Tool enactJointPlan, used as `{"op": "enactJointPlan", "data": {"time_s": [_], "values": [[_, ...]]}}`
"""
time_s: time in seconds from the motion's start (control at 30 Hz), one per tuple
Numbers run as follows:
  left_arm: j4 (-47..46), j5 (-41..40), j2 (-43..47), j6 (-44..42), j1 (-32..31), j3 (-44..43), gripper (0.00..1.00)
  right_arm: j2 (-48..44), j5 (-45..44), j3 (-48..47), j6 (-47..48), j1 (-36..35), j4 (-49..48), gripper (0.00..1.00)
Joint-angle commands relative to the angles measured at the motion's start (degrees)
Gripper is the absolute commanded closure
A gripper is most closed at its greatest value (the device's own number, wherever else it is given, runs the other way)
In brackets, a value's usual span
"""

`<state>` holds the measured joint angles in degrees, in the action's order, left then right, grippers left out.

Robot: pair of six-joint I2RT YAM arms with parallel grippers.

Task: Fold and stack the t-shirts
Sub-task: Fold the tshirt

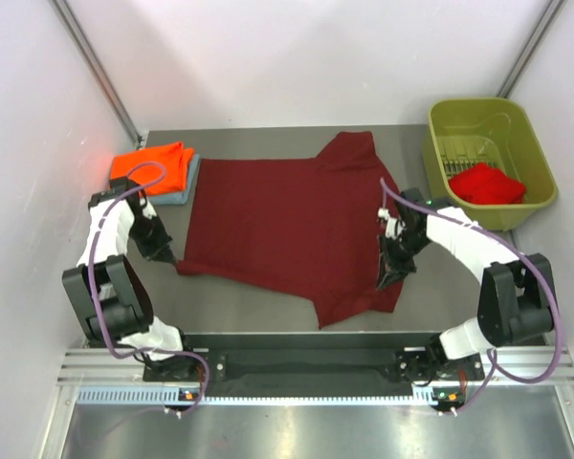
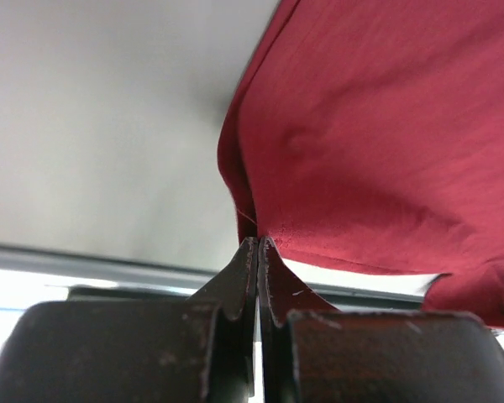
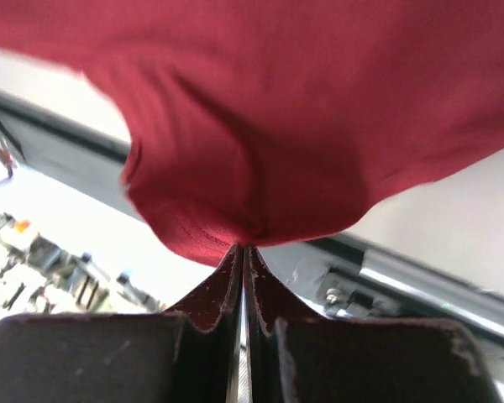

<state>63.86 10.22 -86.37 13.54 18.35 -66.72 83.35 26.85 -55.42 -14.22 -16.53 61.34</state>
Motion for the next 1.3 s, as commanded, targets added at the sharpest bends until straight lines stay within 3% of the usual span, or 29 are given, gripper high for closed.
{"op": "enactJointPlan", "data": {"time_s": [0.0,0.4,0.7,1.27], "values": [[-2.15,2.26,-3.01,-2.29,0.46,-5.08,1.00,1.72,-3.12,-6.45,3.58,2.90,-2.01,1.00],[-4.35,6.39,-15.40,-5.98,-1.73,-18.00,1.00,9.90,-8.92,-20.16,5.96,6.86,-8.34,1.00],[-3.48,6.92,-22.53,-10.64,-8.50,-28.37,1.00,12.80,-12.26,-27.37,5.52,10.90,-9.93,1.00],[-3.65,2.35,-23.85,-10.90,-9.65,-31.46,1.00,19.47,-14.90,-36.07,6.57,12.67,-14.67,1.00]]}}
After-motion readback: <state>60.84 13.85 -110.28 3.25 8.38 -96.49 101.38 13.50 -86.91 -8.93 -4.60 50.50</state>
